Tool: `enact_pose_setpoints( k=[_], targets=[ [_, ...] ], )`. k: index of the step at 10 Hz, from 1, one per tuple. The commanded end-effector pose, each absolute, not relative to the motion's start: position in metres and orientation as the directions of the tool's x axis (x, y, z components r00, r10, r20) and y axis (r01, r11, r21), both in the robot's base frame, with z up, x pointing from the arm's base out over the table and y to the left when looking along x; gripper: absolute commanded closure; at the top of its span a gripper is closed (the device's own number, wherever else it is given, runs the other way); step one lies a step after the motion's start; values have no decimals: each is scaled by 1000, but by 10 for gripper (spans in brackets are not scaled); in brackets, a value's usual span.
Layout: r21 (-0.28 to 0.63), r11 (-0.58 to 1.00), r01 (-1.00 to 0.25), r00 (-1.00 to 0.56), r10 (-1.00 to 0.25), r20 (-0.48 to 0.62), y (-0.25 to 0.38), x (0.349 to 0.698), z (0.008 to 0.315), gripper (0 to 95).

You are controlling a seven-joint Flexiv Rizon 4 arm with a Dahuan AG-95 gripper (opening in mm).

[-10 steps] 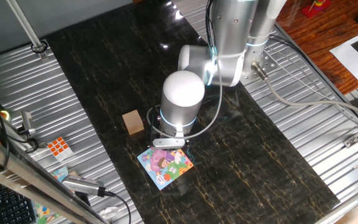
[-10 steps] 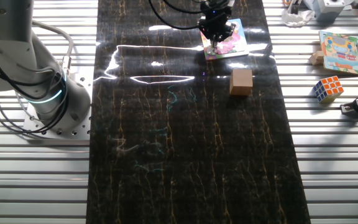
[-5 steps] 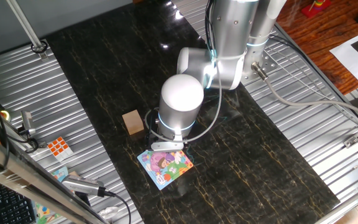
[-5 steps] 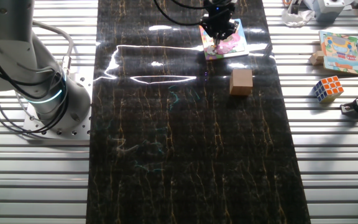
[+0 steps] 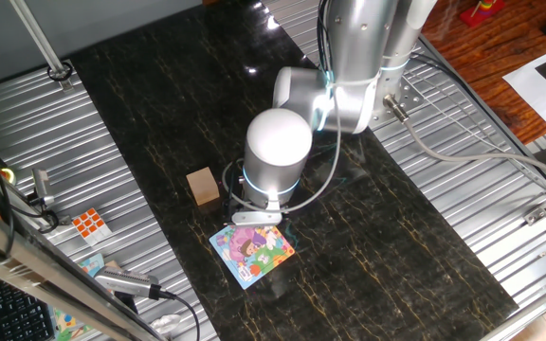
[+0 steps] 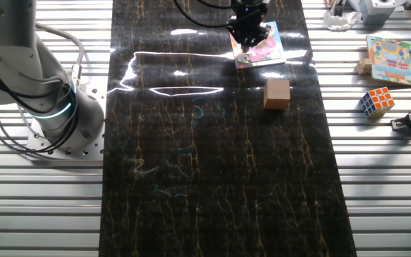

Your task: Assemble one piece of a puzzle

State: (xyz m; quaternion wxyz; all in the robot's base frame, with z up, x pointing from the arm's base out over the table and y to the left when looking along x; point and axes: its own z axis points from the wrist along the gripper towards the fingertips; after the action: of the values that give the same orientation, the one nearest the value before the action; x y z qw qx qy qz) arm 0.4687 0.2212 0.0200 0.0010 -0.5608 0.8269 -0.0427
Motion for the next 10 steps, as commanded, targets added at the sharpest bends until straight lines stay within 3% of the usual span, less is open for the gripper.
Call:
enact_pose_setpoints(
  k=[1, 10],
  targets=[
    [-73, 361, -930, -365, -930, 50, 218, 466, 22, 950],
    [-70, 365, -928, -368, -929, 46, 211, 452, 17, 950]
  ],
)
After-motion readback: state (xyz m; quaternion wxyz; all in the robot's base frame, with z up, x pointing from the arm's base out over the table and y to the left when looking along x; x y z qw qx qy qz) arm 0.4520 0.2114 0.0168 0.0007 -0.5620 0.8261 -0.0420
